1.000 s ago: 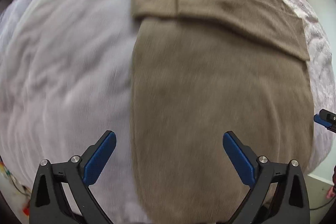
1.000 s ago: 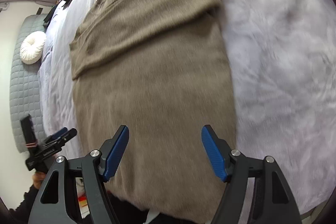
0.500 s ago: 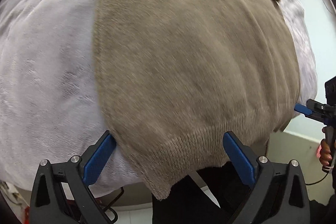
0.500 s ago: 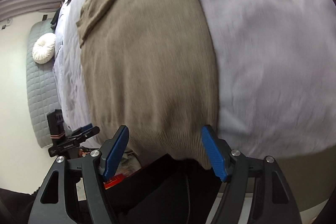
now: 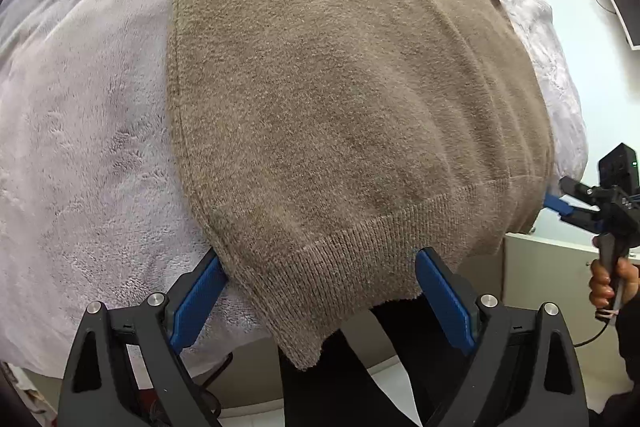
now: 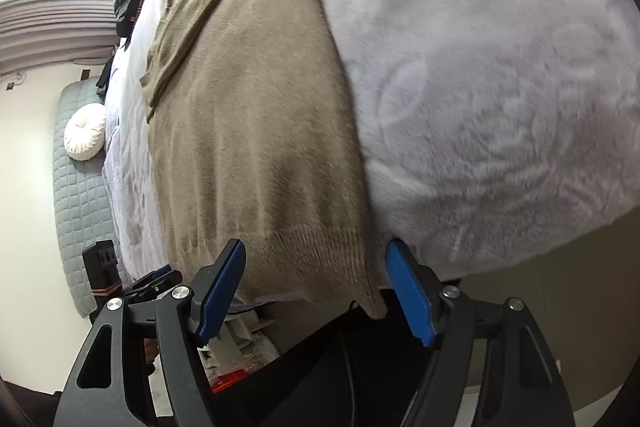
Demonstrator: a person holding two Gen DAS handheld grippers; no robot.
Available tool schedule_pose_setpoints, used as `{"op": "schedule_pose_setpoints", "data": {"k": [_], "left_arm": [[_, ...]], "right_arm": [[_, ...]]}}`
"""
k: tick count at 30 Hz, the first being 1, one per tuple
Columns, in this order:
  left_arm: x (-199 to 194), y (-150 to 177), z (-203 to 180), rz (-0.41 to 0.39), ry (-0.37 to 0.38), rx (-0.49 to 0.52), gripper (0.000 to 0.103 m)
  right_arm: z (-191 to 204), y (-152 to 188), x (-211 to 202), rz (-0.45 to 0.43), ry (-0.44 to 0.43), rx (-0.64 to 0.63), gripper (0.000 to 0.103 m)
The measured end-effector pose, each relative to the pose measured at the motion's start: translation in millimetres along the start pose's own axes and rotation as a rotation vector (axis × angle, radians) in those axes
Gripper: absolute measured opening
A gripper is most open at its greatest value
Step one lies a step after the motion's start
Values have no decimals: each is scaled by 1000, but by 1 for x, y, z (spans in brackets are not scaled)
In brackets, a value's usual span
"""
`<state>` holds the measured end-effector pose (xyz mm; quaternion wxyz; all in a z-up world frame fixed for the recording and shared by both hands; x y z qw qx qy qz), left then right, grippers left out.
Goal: Fold small clothes
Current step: 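Move both grippers to the sweater hem and grasp it, then lift the hem with both grippers and fold it toward the collar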
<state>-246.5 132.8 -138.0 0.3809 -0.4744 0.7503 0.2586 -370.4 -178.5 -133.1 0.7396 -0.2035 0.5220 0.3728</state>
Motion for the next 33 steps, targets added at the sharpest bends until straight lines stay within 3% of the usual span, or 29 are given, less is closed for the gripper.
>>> {"op": "schedule_pose_setpoints", "data": {"k": [2,3,4,5,6,7,10,12,18,25,29,33], "left_arm": [[-3,-3,5,3,2,2,87],[-3,-4,4,8,-9,4,66],[-2,-6,5,17,-41,3,47],[-2,-6,8,22,-66,-1,39],[-6,-6,10,19,-42,-20,25],[-11,-8,11,5,-3,-52,12],[-32,-18,6,-66,119,-140,12],[-46,-31,0,-121,152,-165,12],[-68,-115,-17,-258,103,-145,12],[-76,-203,-9,-378,-32,-180,13],[-67,-223,-6,-331,-76,-174,13],[-58,-219,4,-251,-90,-163,14]], "right_arm": [[3,1,8,42,-19,3,76],[8,2,14,67,-29,3,69],[12,4,18,89,-40,-4,48],[16,7,20,104,-44,-18,34],[21,8,22,120,-53,-36,12],[26,9,21,132,-80,-39,12],[44,2,2,135,-222,-52,12],[58,-13,-17,123,-309,-59,12],[95,-103,-49,59,-439,-67,12],[102,-212,-24,38,-388,7,12],[98,-235,-6,62,-326,58,12],[98,-238,0,60,-297,93,15]]}}
Point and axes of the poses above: each gripper's, at about its wrist camera, not at the fingertips, and x roughly the way its jaws point, z to its left, y to its underside, the point moved 7 cm from there along x, roughly the way its jaws point, and after that the axes turned 15 degrees about y, right-handed, at the moved point
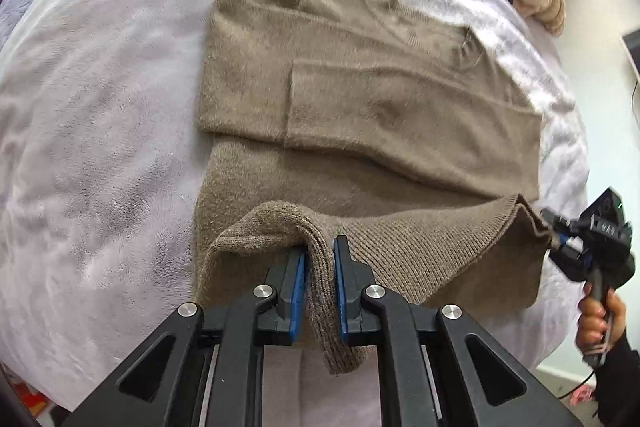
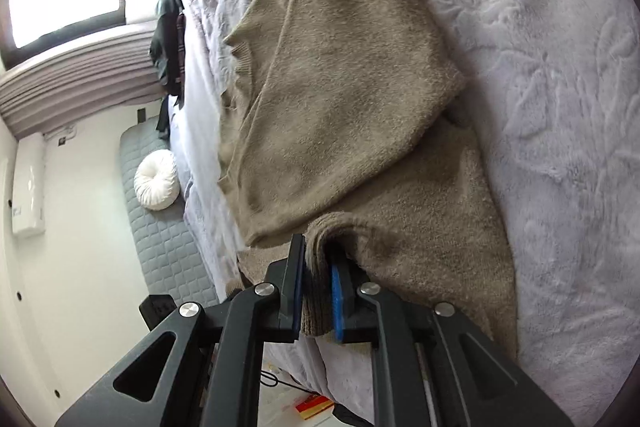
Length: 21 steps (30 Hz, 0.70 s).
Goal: Fold small clothes
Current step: 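Lift the hem with both grippers and fold it toward the collar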
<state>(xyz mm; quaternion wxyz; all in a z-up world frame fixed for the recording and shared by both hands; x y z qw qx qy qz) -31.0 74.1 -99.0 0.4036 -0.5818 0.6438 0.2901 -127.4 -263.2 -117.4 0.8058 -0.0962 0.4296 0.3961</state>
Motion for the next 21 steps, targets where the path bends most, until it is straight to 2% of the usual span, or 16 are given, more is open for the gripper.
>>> {"op": "schedule_pose_setpoints", "data": {"k": [2,3,4,6,7,8,9,10,13,17,21], "left_arm": [[-2,2,8,25,-18,-2,44],[-6,0,11,11,-36,4,81],[-12,-4,13,-17,-64,22,103],[-23,-10,13,-46,-84,71,103],[-26,-13,14,-45,-91,89,103],[-28,-16,14,-46,-100,107,103],[-31,-18,14,-47,-110,134,103],[-32,-20,13,-46,-123,167,103],[-26,-18,8,-15,-154,279,103],[-1,-1,-5,90,-164,444,103],[19,15,-28,131,-203,607,103]], "right_arm": [[-2,-1,-5,-21,6,17,16],[-2,-1,-7,-39,10,26,17],[-3,-2,-11,-50,12,28,18],[-4,-8,-21,-97,22,37,20],[-6,-9,-26,-115,25,45,28],[-6,-11,-32,-137,33,53,37],[-2,-15,-36,-160,49,52,62],[3,-16,-41,-183,76,30,71],[14,-15,-51,-217,223,-94,71],[26,-13,-41,-207,435,-280,71],[34,-17,-21,-199,570,-397,71]]}}
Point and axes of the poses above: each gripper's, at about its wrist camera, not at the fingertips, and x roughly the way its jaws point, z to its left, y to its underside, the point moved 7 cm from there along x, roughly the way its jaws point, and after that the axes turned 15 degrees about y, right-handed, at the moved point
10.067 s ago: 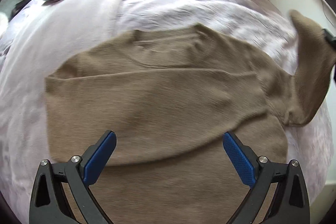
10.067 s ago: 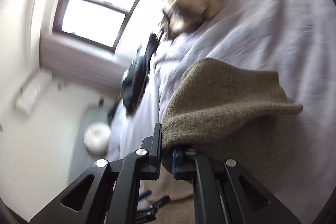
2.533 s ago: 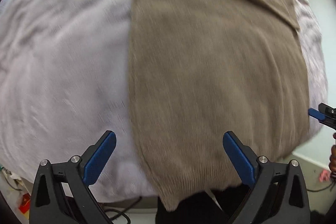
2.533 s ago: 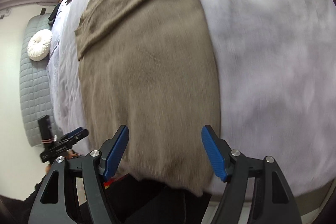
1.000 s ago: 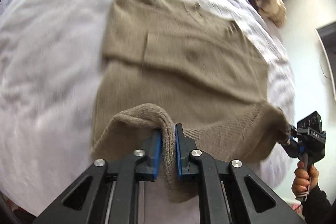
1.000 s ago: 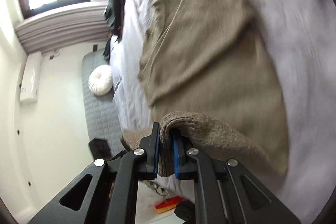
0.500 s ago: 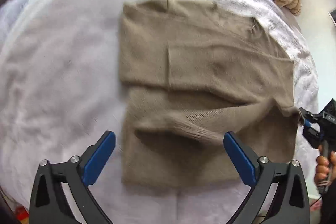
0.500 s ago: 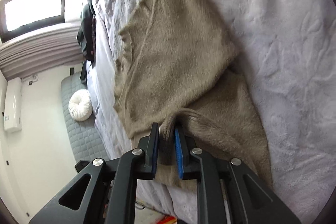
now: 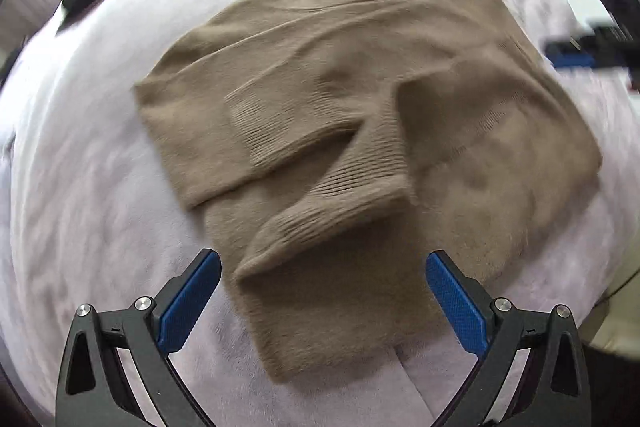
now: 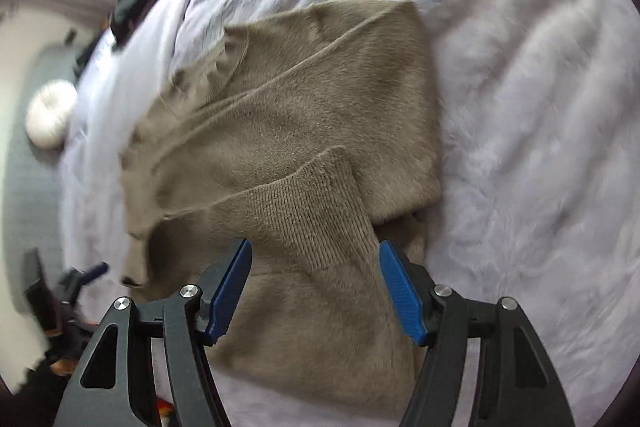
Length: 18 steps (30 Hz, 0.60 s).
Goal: Fold small clothes
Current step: 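Lift the hem with both grippers and fold it toward the collar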
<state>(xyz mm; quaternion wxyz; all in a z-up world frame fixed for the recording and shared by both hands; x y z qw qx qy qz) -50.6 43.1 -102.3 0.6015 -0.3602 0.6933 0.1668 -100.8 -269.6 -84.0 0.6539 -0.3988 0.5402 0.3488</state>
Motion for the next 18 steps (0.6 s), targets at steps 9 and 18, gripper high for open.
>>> {"op": "schedule_pose_setpoints", "data": {"k": [9,18], "left_arm": [[44,-44,18,-21,-49,-68,74],[-21,-46,45,-204,198,-312,8]], "right_arm": [[12,-18,44,50,90,-74,70],[34,-5,-6,-82,125,-225,8]]}}
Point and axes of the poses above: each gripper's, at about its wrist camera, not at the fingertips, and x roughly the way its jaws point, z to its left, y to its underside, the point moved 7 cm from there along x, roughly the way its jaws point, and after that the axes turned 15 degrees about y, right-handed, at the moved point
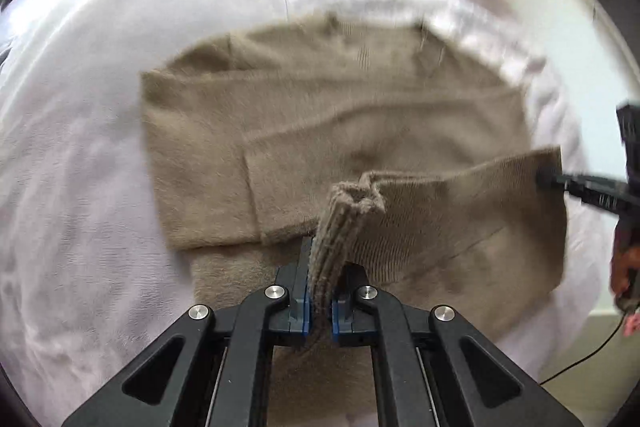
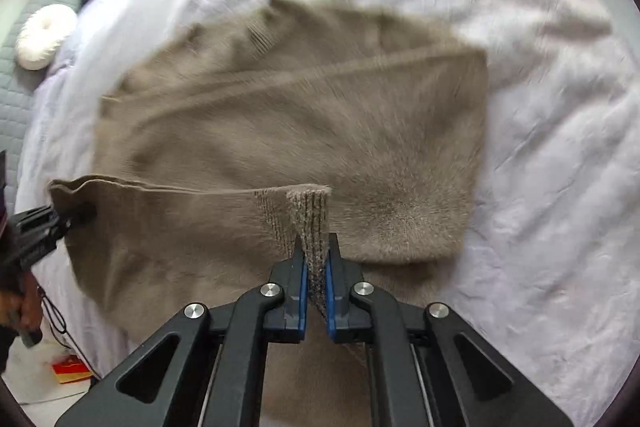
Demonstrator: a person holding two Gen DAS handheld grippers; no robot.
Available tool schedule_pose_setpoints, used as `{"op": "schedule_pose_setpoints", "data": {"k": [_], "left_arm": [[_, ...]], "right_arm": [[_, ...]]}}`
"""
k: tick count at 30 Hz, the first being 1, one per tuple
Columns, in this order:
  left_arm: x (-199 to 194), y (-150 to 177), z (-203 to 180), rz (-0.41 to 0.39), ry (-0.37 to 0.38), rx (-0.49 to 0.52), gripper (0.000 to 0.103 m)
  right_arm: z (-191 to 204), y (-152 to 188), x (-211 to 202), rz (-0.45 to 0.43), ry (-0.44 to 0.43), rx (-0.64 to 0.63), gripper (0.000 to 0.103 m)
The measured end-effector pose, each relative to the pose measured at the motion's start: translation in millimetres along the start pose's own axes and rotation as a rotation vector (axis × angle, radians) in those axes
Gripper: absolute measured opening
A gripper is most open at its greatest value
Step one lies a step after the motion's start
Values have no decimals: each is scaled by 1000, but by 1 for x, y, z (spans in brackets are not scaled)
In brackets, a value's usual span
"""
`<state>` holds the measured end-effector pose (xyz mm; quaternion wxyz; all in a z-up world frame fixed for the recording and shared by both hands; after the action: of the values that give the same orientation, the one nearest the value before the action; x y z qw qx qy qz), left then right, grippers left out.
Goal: Fold small clothes
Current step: 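Lift the hem with both grippers and fold it toward the collar, then lower the hem onto the collar and open both grippers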
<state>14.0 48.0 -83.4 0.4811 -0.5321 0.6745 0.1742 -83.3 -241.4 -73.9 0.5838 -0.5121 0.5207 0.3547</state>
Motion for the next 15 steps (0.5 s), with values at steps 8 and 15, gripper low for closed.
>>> {"op": "schedule_pose_setpoints", "data": {"k": [8,15], "left_arm": [[-43,-64,-6,-164,-12,33,7],[-3,-128,27,-181,-89,30,8]], "right_arm": [[-10,-55,-77,-218,26,-28,8],[-8,-129,-33,-209,25,23,8]]}}
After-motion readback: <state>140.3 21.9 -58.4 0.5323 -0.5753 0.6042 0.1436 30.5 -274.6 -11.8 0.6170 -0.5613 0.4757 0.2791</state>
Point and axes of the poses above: each gripper's, at about its wrist camera, not at the fingertips, and x roughly the way its jaws point, z to its left, y to its underside, the point moved 7 cm from there along x, roughly the way its jaws point, and after that the axes turned 15 degrees about y, right-handed, at the moved point
